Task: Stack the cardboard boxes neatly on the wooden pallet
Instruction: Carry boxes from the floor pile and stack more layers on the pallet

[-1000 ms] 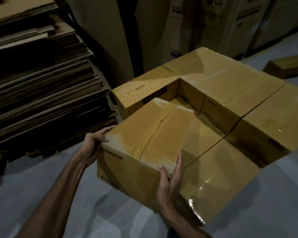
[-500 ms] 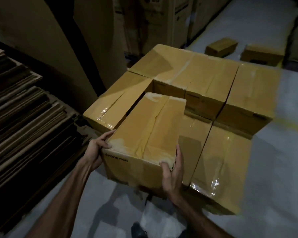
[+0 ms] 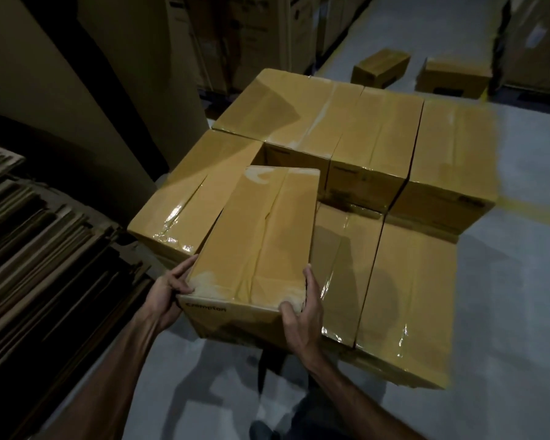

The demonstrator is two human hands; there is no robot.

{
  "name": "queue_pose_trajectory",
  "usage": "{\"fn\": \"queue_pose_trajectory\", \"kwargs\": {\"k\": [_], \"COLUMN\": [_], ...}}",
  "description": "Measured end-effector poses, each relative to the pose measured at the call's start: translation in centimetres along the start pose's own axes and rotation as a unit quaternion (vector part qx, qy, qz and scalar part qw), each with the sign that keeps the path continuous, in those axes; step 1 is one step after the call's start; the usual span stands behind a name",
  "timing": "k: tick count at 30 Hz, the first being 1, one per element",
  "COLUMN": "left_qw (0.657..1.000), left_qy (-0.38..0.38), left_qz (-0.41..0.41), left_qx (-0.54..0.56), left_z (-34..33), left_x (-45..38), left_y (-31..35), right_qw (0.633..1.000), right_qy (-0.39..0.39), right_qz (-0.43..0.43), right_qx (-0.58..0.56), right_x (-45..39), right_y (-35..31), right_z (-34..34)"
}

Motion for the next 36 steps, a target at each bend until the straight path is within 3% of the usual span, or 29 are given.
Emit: {"fn": "queue_pose_trajectory", "kwargs": {"k": [17,26,30,36], "left_qw": [0.995,0.973,0.959,0.952], "left_qy": [0.023,0.136,0.192,0.200], "left_qz": [0.041,0.035,-0.007,-0.036], "left_qx": [-0.089,-0.181,-0.210,-0.228], "left_z": [-0.8,1.1,0.7,0.5], "left_x": [-4.3,-6.3,-6.5,-6.2], "left_y": [-1.0,-3.4,-4.3,-6.4], "right_qw": [0.993,0.981,0.974,0.968], "right_qy": [-0.050,-0.044,-0.042,-0.081], "right_qz": [-0.105,-0.185,-0.215,-0.237], "right_qx": [0.009,-0.044,-0.050,-0.031], "right_x": [-1.5,-1.7,-3.0,-4.9], "right_y": [6.1,8.4,9.8,11.6], "right_z": [-2.6,-3.7,-4.0,-3.9]}}
Point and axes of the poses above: each hand's wrist, its own x-axis away from the middle knuckle, its own z-axis out of the back of the hand, y = z × x, the point moved 6 cm from there along -x, towards the middle knuckle, and after that the axes turned 4 degrees about z, right-handed, at the moved point
